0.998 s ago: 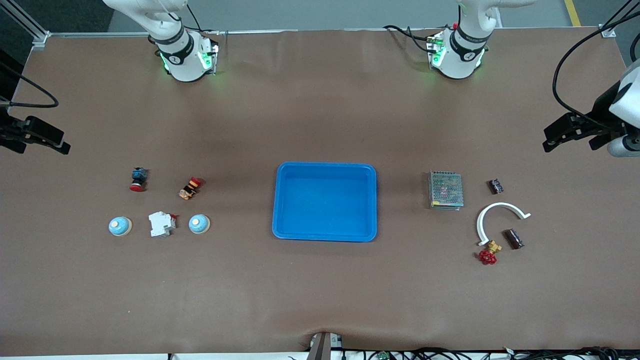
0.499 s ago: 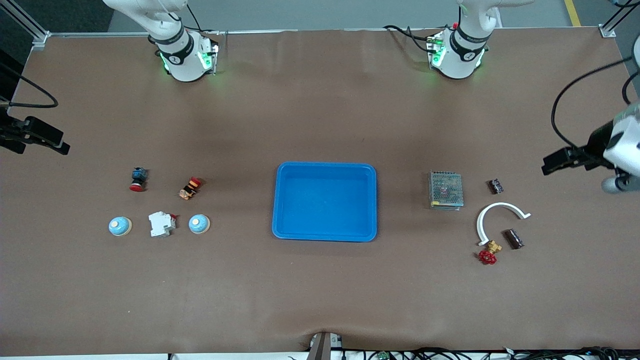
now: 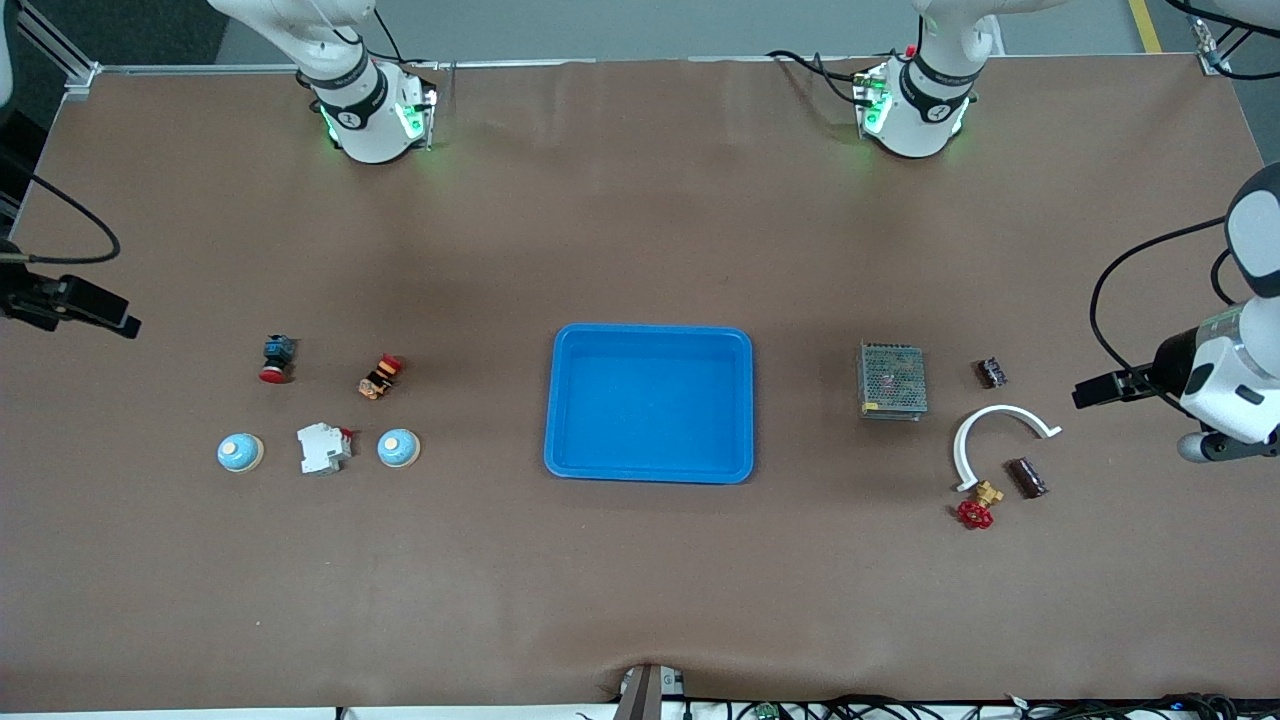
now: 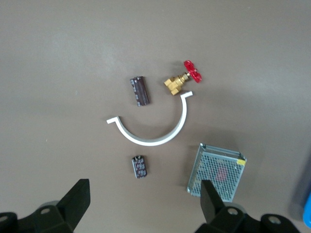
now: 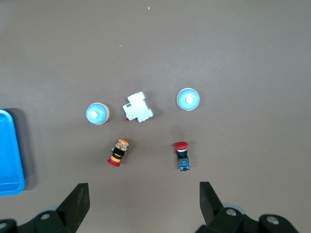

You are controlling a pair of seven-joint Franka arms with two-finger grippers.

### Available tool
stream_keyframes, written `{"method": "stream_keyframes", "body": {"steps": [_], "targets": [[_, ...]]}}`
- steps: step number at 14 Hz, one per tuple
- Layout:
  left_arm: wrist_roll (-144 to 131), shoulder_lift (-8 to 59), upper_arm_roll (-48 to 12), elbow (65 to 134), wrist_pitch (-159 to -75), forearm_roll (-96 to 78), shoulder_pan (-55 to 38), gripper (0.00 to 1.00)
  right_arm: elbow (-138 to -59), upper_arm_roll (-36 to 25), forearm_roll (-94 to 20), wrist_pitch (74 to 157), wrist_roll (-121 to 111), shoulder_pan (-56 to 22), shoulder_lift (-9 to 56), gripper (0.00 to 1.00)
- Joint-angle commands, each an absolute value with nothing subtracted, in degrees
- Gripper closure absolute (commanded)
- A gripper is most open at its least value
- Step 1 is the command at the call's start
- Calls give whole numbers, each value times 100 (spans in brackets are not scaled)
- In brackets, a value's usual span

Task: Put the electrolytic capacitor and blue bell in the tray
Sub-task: 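Reach the right gripper to the bell while the left gripper nears the capacitor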

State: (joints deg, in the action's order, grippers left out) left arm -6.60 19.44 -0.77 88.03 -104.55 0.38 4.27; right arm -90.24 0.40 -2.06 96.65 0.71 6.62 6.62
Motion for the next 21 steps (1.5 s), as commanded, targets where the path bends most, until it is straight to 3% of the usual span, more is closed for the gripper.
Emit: {"method": "stream_keyframes", "body": {"steps": [1,4,8,15,21], "targets": [[-615,2266,-88,8666,-10791,0,527,0,-9752,97,-80,10472,79,729,650,0],[-676,2627,-88,8657,-11310,-26,580,0,-10475,105,123,11554,53,826,746,0],[-852,2970,-88,8649,-11662,-79,738,0,-10468,105,255,12391,-255,1107,1747,0],[-1818,3910,-97,8324,-12058,-62,659,0,-10468,114,246,13358,-308,1371,2706,0],[-1758,4245,-105,8323,-12489,-18,659,0,-10441,105,255,13974,-316,1380,3304,0]]}}
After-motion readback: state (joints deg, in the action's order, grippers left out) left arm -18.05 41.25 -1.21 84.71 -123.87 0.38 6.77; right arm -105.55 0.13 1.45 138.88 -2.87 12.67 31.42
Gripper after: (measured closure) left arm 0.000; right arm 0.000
